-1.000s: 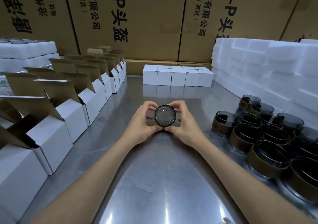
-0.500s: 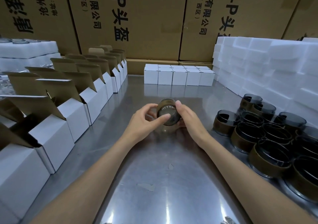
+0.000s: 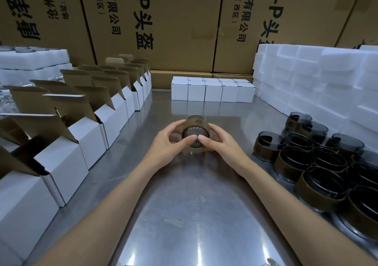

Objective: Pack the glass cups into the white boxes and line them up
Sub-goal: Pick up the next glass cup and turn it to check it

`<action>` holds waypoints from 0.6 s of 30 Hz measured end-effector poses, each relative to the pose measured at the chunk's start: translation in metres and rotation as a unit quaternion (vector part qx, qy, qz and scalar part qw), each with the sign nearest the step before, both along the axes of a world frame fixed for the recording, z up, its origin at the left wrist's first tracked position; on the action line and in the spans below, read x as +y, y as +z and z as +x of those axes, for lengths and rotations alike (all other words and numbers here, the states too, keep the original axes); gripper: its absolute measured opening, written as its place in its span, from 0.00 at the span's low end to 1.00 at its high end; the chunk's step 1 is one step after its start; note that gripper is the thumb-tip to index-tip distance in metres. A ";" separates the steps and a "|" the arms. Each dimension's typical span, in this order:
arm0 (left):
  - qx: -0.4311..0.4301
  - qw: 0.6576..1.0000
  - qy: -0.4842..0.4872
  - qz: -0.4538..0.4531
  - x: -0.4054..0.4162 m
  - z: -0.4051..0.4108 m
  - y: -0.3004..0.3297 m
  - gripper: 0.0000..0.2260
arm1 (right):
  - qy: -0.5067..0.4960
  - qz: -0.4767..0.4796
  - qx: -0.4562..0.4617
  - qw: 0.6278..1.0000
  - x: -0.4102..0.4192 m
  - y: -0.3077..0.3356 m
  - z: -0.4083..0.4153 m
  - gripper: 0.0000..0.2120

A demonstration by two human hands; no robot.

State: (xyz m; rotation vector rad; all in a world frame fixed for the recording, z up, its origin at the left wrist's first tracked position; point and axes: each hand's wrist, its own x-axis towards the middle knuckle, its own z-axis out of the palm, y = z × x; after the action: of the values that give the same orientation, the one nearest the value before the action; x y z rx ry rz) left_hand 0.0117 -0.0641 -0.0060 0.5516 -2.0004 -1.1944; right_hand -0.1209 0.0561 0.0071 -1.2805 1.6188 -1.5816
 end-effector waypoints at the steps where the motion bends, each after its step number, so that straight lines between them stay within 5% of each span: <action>1: 0.007 1.000 -0.010 -0.010 0.000 0.000 0.000 0.22 | 0.004 -0.002 0.001 1.000 0.001 0.000 -0.002 0.20; 8: -0.007 0.998 -0.021 -0.067 -0.002 -0.001 -0.004 0.30 | 0.012 -0.017 0.018 1.000 0.002 0.000 -0.008 0.28; 15: -0.026 0.971 0.005 -0.239 0.006 0.000 -0.002 0.31 | -0.031 -0.016 0.091 0.995 -0.001 -0.003 -0.005 0.32; 18: -0.006 0.977 0.016 -0.212 0.005 0.001 -0.002 0.28 | -0.032 -0.007 0.110 0.993 -0.001 -0.003 -0.007 0.34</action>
State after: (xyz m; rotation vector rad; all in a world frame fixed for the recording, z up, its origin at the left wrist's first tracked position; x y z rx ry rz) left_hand 0.0124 -0.0595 -0.0081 0.3724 -2.1636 -0.7098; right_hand -0.1278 0.0554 0.0038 -1.4688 1.8003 -1.5360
